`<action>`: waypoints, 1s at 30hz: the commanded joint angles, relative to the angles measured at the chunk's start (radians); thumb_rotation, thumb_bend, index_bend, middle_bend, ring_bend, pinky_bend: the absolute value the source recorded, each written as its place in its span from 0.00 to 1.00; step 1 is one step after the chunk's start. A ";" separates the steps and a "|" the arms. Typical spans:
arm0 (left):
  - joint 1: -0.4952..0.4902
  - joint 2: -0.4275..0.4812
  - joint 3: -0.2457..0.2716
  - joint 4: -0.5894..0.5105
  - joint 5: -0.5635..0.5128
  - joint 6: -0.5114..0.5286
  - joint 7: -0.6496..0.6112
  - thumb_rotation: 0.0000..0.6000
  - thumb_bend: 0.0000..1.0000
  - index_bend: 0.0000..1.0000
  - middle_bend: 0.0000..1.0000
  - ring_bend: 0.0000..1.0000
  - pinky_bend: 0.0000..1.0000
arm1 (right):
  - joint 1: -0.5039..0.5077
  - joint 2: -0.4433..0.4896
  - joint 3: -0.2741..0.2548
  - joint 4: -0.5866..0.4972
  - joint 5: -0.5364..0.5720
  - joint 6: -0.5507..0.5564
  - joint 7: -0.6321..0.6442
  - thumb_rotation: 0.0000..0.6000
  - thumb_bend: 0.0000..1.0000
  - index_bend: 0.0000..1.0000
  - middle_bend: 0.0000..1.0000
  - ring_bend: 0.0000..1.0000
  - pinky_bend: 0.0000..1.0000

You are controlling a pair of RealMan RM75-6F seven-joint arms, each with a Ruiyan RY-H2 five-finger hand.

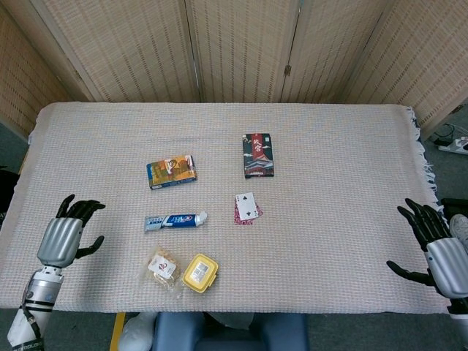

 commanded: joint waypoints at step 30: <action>-0.351 -0.475 -0.046 0.450 -0.370 -0.258 0.398 1.00 0.29 0.28 0.28 0.24 0.10 | 0.005 -0.008 0.007 0.025 0.036 -0.025 0.022 1.00 0.21 0.00 0.03 0.00 0.00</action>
